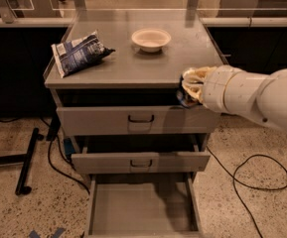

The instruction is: Pick pepsi can from bottom drawer and place on counter

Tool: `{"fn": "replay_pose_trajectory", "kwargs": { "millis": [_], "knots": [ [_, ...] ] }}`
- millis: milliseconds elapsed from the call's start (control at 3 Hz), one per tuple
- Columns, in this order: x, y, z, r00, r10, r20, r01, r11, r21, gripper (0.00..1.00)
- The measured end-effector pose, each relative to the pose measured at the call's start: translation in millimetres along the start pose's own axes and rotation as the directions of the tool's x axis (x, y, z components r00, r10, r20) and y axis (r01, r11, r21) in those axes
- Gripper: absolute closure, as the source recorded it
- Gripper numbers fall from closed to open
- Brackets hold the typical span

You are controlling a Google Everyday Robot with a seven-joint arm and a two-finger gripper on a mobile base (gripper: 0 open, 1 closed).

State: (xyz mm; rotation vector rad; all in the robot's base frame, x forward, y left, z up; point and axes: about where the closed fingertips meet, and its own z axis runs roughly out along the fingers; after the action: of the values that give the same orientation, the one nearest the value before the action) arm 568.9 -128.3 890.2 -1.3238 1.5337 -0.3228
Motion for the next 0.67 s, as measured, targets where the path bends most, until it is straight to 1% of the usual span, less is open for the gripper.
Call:
{"fn": "replay_pose_trajectory", "kwargs": {
  "millis": [333, 667],
  "knots": [
    [-37, -57, -1, 0.991, -0.087, 0.104, 0.078, 0.9933, 0.086, 1.0],
    [-107, -107, -11, 0.943, -0.272, 0.19, 0.234, 0.9508, 0.203, 1.0]
  ]
}}
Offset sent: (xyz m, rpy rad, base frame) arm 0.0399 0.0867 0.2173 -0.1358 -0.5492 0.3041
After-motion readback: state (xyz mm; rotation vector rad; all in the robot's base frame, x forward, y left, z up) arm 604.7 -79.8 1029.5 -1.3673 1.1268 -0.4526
